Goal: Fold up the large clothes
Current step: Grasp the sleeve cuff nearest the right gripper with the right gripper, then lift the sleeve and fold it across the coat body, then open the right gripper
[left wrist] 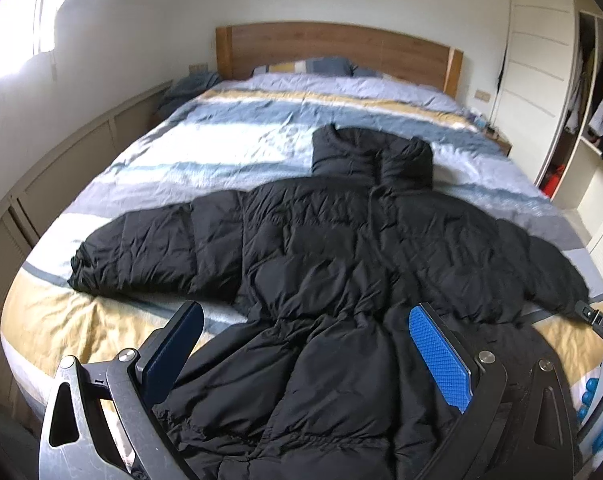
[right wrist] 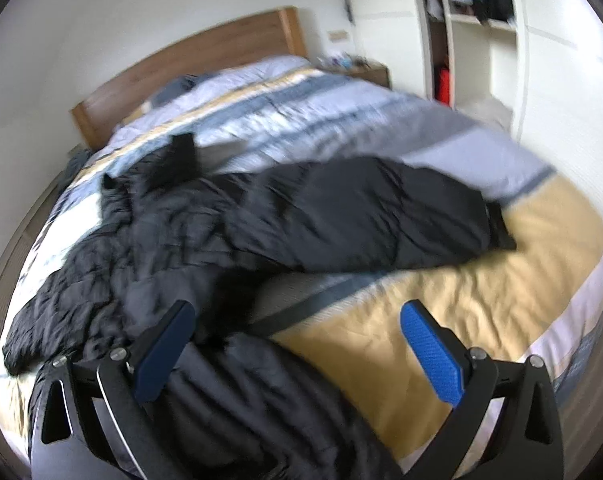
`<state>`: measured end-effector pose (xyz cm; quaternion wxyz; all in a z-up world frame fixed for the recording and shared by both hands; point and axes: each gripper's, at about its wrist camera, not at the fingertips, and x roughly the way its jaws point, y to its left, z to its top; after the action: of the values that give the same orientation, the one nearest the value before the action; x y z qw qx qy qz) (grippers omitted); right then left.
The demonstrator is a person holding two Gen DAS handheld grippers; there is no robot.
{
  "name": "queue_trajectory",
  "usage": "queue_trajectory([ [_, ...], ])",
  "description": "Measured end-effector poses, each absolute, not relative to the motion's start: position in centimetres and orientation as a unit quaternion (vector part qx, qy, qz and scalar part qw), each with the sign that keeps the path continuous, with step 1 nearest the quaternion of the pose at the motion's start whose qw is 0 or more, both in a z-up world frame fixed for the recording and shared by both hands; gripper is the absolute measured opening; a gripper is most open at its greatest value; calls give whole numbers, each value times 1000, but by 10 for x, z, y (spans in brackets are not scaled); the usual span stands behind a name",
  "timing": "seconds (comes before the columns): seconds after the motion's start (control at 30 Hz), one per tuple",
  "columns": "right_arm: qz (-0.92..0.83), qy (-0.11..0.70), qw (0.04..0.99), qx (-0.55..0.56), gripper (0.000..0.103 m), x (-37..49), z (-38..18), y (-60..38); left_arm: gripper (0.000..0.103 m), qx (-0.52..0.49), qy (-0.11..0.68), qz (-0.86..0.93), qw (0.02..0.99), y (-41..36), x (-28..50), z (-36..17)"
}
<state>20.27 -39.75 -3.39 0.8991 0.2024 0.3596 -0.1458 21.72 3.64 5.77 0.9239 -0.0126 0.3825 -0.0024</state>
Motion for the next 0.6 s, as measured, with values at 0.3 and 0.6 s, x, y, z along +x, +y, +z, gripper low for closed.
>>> queue_trajectory([
  [0.3,-152,335,844,390,103,213,-108,-505,101,4,421,27,906,39,240,20],
  [0.6,-144,277,814,490,103,222,-134,-571,101,15,440,24,898,30,249,1],
])
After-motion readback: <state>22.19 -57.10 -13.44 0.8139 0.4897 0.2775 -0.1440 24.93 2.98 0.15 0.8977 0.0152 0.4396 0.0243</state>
